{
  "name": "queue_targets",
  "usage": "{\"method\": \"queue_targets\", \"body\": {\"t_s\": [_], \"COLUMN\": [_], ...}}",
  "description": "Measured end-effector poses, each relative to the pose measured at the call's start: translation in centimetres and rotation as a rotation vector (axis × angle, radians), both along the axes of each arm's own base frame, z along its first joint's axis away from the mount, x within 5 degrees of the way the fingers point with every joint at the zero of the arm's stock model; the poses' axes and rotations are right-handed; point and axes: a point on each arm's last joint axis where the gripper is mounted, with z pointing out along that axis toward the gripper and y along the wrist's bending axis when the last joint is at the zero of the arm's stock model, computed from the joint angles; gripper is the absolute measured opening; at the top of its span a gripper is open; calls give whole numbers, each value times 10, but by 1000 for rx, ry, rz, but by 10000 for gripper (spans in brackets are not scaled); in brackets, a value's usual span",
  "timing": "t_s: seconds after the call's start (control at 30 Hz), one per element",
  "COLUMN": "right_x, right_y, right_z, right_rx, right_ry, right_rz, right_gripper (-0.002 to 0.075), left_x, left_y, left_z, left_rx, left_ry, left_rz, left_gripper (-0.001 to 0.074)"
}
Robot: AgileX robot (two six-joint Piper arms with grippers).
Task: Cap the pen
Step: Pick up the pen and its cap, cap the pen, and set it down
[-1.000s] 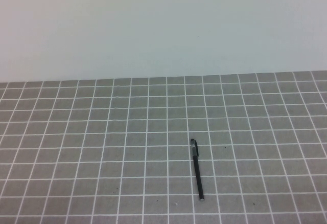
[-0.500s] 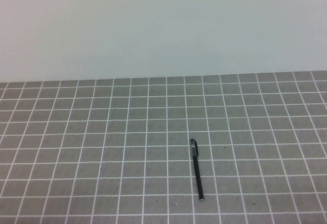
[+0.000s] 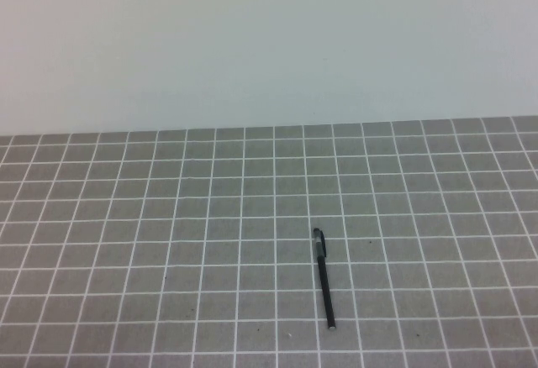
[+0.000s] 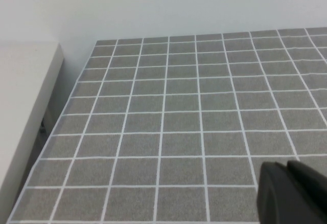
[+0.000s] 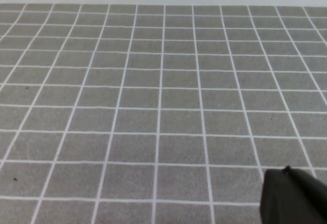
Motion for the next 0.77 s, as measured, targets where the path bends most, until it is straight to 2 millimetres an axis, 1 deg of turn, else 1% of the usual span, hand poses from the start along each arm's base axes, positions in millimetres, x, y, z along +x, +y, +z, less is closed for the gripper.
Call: {"method": "queue_targets", "body": {"t_s": [0.27, 0.37, 0.6, 0.63, 0.77], "right_x": [0, 0, 0, 0, 0], "right_y": [0, 0, 0, 0, 0], "right_z": [0, 0, 0, 0, 0], "right_rx": [-2, -2, -2, -2, -2], "right_ry": [0, 0, 0, 0, 0], "right_rz": [0, 0, 0, 0, 0], "right_gripper": [-4, -4, -4, -4, -4], "left_x": [0, 0, 0, 0, 0], "left_y": [0, -1, -3, -3, -3], "left_z": [0, 0, 0, 0, 0], "left_rx": [0, -26, -31, -29, -28], "left_ry": [0, -5, -4, -4, -4], "left_rz": [0, -2, -51, -51, -51], "left_gripper": [-1, -1, -1, 15, 3]}}
